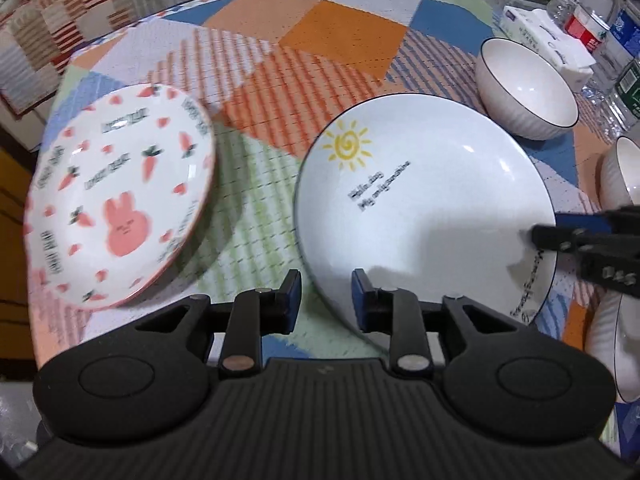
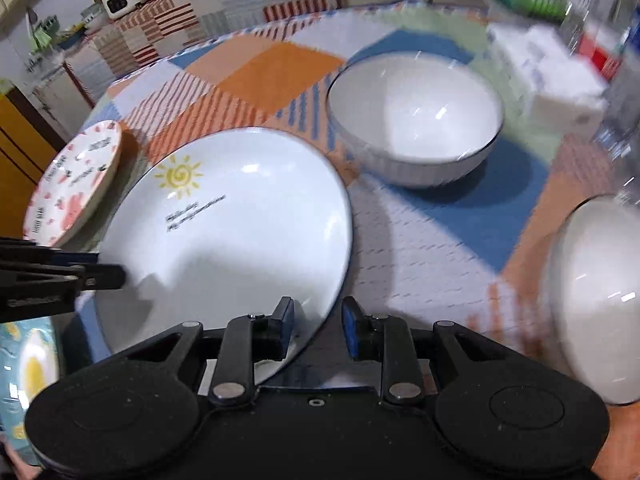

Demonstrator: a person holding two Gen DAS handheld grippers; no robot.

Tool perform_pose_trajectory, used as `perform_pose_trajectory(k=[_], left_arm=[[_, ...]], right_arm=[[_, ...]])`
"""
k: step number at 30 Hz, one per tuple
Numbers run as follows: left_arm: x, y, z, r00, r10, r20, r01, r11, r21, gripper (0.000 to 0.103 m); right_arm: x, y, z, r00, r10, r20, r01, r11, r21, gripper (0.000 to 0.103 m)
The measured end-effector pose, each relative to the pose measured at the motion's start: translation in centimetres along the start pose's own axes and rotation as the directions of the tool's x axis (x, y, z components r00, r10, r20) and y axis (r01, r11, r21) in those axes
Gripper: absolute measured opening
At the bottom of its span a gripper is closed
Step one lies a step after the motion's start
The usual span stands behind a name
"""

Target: Organize plates and bowls

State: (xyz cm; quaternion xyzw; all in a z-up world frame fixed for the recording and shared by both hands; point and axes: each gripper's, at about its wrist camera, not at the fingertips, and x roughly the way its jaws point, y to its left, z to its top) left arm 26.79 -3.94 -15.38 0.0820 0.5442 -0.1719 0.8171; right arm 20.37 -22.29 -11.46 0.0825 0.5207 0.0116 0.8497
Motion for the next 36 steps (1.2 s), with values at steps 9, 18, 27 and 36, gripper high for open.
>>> perform_pose_trajectory(k=[9, 18, 27, 36], left_arm=[[-6.3, -0.5, -2.9, 0.999, 0.013, 0.053, -0.012, 1.0, -0.012, 0.037], [-11.3, -0.9, -6.0, 0.996, -0.048, 0.075, 0.047, 0.999, 0.019, 0.047], [-16.8, -0.2, -9.1, 0.987, -0.05, 0.153, 0.04, 0.997, 0.072, 0.063], [-19.4, 0.8, -12.0, 0.989, -0.024, 0.146, 0.005, 0.992, 0.127, 0.065]], right_arm=[[-8.3, 1.8, -1.0, 0.989, 0.111, 0.102, -0.102, 0.991, -0.089, 0.049], [-13.0, 4.2, -3.9, 0.981, 0.162, 0.106, -0.142, 0.974, -0.177, 0.067], [-15.4, 7.5, -6.0, 0.976, 0.17, 0.133, -0.12, 0.939, -0.322, 0.069], [-17.3, 10.3, -7.1, 0.969, 0.211, 0.127, -0.147, 0.91, -0.387, 0.069]])
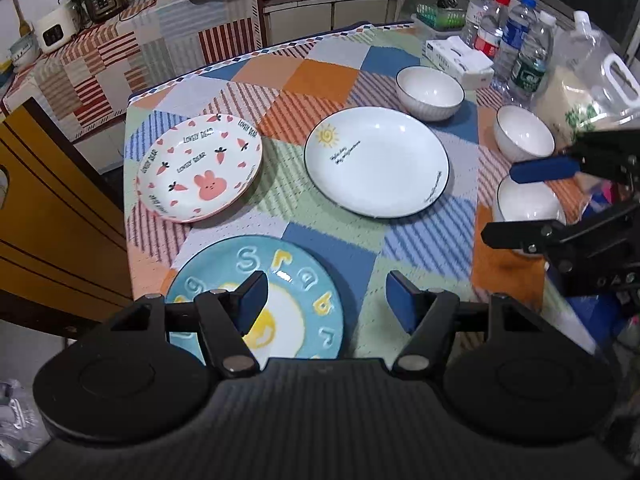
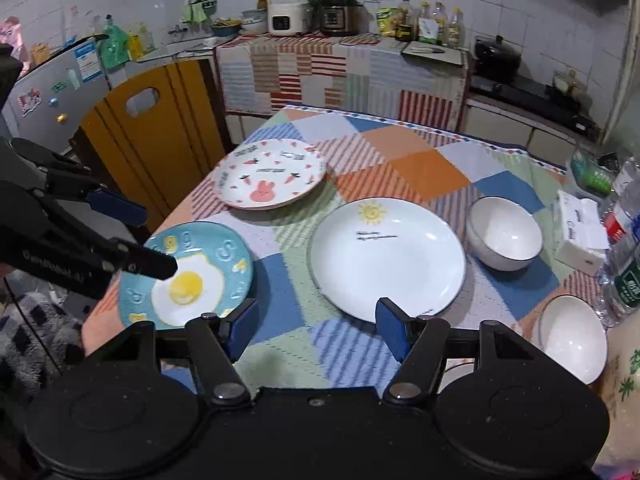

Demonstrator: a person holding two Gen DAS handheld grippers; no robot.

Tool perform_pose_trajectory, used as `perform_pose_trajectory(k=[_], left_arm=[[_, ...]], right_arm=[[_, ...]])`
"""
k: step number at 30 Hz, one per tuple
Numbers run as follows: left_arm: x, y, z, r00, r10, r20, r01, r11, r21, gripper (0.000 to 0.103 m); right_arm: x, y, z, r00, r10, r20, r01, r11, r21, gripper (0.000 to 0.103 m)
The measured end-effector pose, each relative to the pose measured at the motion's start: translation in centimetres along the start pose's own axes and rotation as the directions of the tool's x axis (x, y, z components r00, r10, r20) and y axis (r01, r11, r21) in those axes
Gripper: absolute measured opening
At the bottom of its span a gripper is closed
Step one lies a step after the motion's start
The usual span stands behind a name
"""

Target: Organize plates and bowls

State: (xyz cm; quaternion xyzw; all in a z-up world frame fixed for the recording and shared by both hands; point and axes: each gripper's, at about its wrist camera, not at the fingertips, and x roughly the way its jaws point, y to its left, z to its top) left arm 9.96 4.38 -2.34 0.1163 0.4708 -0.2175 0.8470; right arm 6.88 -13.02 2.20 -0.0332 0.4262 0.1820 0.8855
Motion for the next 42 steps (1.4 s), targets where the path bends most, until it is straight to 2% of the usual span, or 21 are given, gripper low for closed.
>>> perform_pose_trajectory(k=[4, 8, 12, 17, 20, 25, 28, 31, 33, 38, 40, 42], left_arm=[[-0.7, 1.1, -1.2, 1.0, -0.011, -0.007, 0.011, 1.0, -0.012, 0.066], [-1.0, 1.9, -2.6, 1.0, -0.013, -0.015, 0.013, 1.0, -0.004, 0.073], [-0.9, 2.6, -4.0, 1.0, 0.002, -0.022, -0.001, 1.0, 0.017, 0.078], [-0.1, 3.6, -5.5, 0.999, 0.026, -0.025, -0.025, 0.999, 0.02, 0.091], [0.9, 4.5, -6.2, 0.999, 0.031, -0.04, -0.03, 0.999, 0.018, 0.094], [3.2, 7.2, -7.1, 0.997, -0.012, -0.077, 0.008, 0.999, -0.045, 0.094], [4.7, 8.9, -7.7, 0.997, -0.028, -0.078, 0.022, 0.997, -0.074, 0.094], [6.2, 10.8, -8.4, 0.998, -0.037, -0.06, 0.028, 0.989, -0.144, 0.094], [7.0, 11.5, -8.7, 0.999, -0.017, -0.051, 0.01, 0.99, -0.142, 0.092], [9.0, 13.2, -9.3, 0.997, -0.023, -0.069, 0.011, 0.987, -0.161, 0.09], [9.4, 14.1, -9.9, 1.0, -0.029, -0.006, 0.028, 0.984, -0.175, 0.09], [10.1, 14.9, -10.4, 1.0, -0.005, 0.01, 0.007, 0.981, -0.192, 0.09]], right_arm=[[-0.5, 1.4, 0.3, 0.999, 0.047, -0.004, -0.048, 0.999, -0.015, 0.069], [-0.2, 2.6, 0.4, 0.995, 0.099, -0.022, -0.099, 0.995, -0.01, 0.071], [0.5, 3.7, 0.4, 0.992, 0.118, -0.038, -0.119, 0.993, -0.019, 0.08], [2.2, 4.9, 0.1, 0.99, 0.132, -0.053, -0.135, 0.99, -0.049, 0.082], [3.6, 5.4, -0.2, 0.985, 0.166, -0.053, -0.169, 0.984, -0.057, 0.083], [5.5, 5.8, -1.5, 0.987, 0.15, 0.057, -0.138, 0.976, -0.168, 0.083], [7.6, 5.7, -2.0, 0.987, 0.148, 0.058, -0.134, 0.971, -0.198, 0.083], [10.0, 5.4, -2.2, 0.984, 0.175, 0.024, -0.168, 0.972, -0.166, 0.083], [11.5, 5.3, -2.3, 0.98, 0.197, 0.009, -0.194, 0.973, -0.123, 0.083], [14.9, 4.9, -2.6, 0.971, 0.238, -0.041, -0.237, 0.971, 0.008, 0.081], [15.7, 4.7, -2.7, 0.974, 0.222, -0.041, -0.22, 0.974, 0.055, 0.078], [16.3, 4.7, -2.9, 0.977, 0.209, -0.049, -0.206, 0.976, 0.066, 0.077]])
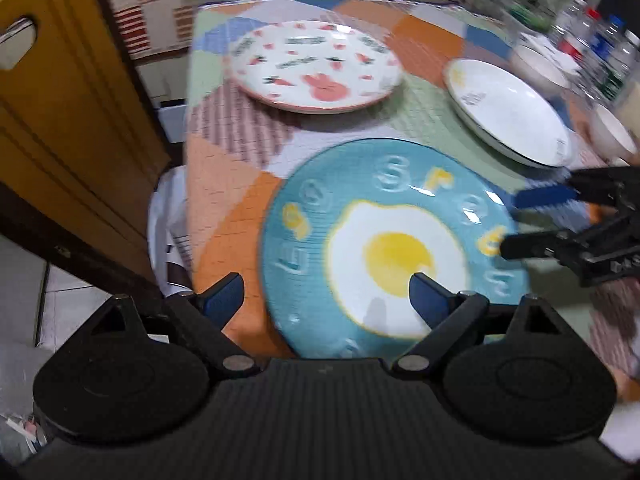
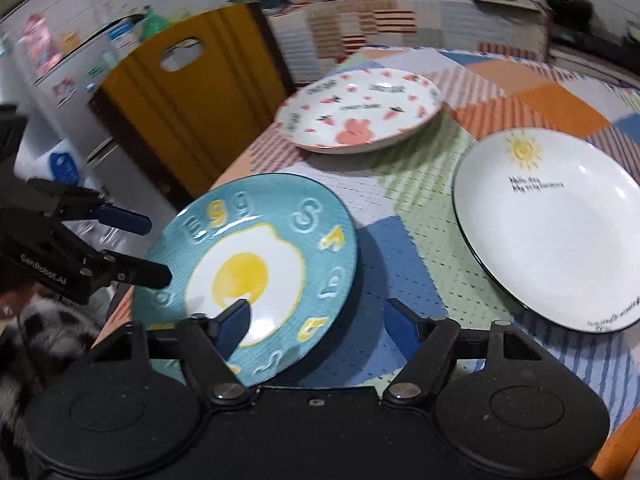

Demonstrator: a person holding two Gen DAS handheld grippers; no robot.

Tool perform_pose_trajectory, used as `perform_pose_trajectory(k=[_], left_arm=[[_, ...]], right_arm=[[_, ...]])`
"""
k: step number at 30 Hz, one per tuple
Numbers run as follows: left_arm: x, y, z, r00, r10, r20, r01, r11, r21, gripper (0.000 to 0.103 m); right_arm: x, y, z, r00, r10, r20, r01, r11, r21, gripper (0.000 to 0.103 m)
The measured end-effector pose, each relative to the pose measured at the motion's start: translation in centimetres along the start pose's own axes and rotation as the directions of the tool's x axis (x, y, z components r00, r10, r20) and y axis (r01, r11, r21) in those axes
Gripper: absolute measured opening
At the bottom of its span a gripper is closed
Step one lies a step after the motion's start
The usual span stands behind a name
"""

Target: Organize plates and bowls

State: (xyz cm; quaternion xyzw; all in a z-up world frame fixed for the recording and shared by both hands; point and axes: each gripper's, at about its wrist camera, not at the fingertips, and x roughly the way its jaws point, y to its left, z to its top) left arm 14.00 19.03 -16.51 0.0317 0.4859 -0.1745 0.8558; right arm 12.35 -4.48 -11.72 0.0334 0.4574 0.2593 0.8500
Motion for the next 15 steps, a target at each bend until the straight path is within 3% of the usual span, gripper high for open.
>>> perform_pose_trajectory(k=[3, 5, 7, 8, 9, 15], left_arm=[[1.2, 0.9, -0.2, 1.0, 0.005, -0.024, -0.005, 1.0, 0.006, 0.081], [1.8, 1.5, -0.3, 0.999, -0.024, -0.048, 0.023, 0.999, -0.023, 0.064], [2.3, 2.1, -0.6, 0.995, -0.056, -0.079, 0.052, 0.997, -0.054, 0.054], [2.2, 2.1, -0.8, 0.996, -0.052, -0.066, 0.048, 0.998, -0.049, 0.041], [2.2, 2.1, -0.9, 0.996, -0.054, -0.071, 0.051, 0.998, -0.036, 0.036], [2.1, 2.0, -1.2, 0.996, -0.064, -0.063, 0.061, 0.997, -0.048, 0.032]], right_arm=[[0.6, 0.1, -0.1, 0.999, 0.014, -0.035, -0.014, 1.0, -0.016, 0.071], [1.0, 0.3, -0.2, 0.998, 0.027, -0.056, -0.028, 1.0, -0.014, 0.066], [1.4, 0.2, -0.2, 0.996, 0.041, -0.075, -0.04, 0.999, 0.005, 0.058], [1.6, 0.2, -0.2, 0.994, 0.051, -0.094, -0.049, 0.999, 0.021, 0.048], [1.9, 0.1, -0.1, 0.989, 0.063, -0.13, -0.059, 0.998, 0.039, 0.032], [1.8, -0.2, -0.1, 0.985, 0.087, -0.15, -0.066, 0.988, 0.139, 0.027]])
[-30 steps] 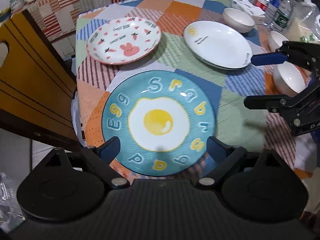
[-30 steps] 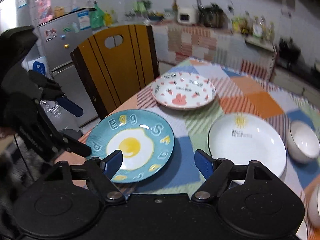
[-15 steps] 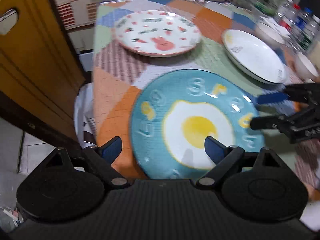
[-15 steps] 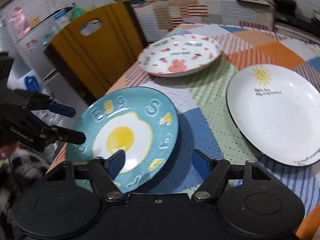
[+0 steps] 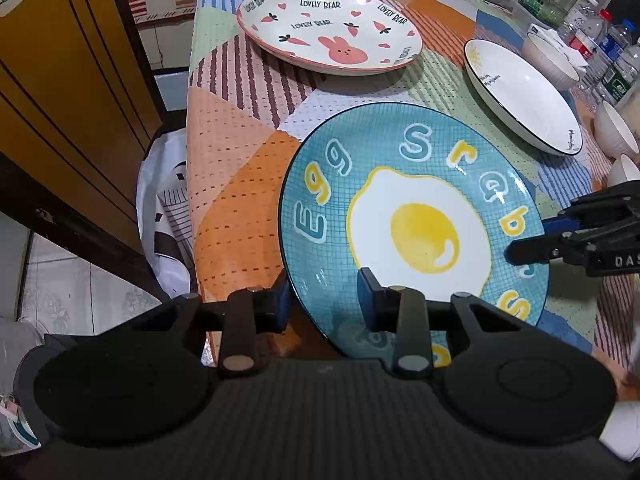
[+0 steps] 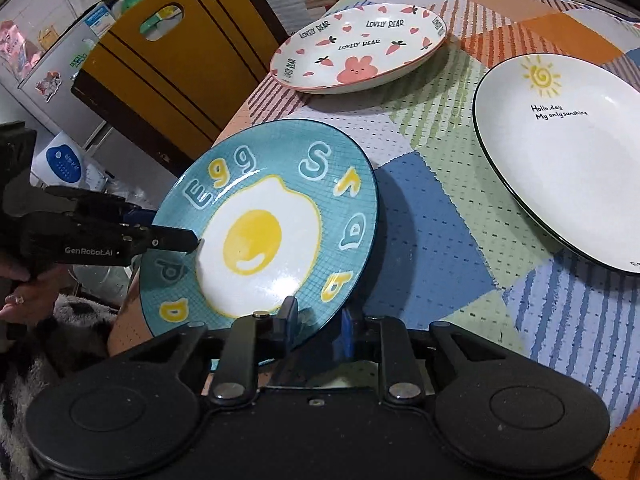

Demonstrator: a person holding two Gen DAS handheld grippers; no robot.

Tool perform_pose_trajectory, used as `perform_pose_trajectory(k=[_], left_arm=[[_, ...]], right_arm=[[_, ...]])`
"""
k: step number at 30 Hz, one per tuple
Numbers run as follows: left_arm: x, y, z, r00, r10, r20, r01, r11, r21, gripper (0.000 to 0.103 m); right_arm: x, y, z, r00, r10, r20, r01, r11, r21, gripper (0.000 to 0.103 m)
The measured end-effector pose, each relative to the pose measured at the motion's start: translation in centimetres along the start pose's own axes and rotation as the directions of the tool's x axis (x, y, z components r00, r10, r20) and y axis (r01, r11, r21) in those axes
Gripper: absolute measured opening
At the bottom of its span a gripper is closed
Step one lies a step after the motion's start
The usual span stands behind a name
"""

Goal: Organize plates and bowls
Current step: 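Lift the Egg plate, lower it onto the sun plate, open grippers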

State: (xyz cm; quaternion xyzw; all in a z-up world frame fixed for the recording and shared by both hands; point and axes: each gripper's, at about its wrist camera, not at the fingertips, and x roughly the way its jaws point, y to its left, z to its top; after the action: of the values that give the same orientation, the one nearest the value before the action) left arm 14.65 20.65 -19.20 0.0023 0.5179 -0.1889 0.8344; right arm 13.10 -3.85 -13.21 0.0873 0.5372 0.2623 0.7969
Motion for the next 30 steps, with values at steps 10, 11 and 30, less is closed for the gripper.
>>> perform_pose_trajectory(k=[10, 11, 30], left_arm=[[-0.2, -0.8, -0.1, 0.996, -0.064, -0.063, 0.059, 0.994, -0.088, 0.032], [-0.3, -1.3, -0.2, 0.996, -0.069, -0.057, 0.063, 0.994, -0.092, 0.032], [-3.8, -11.5, 8.3, 0.989, -0.126, 0.072, 0.124, 0.992, 0.031, 0.032]], right_arm=[[-1.6, -0.3, 0.6, 1.0, 0.0, -0.001, 0.0, 0.994, -0.107, 0.024], [-2.3, -0.3, 0.8, 1.0, -0.01, 0.005, 0.011, 0.992, -0.124, 0.024], [-15.1, -4.7, 3.0, 0.976, -0.106, 0.191, 0.133, 0.982, -0.134, 0.024]])
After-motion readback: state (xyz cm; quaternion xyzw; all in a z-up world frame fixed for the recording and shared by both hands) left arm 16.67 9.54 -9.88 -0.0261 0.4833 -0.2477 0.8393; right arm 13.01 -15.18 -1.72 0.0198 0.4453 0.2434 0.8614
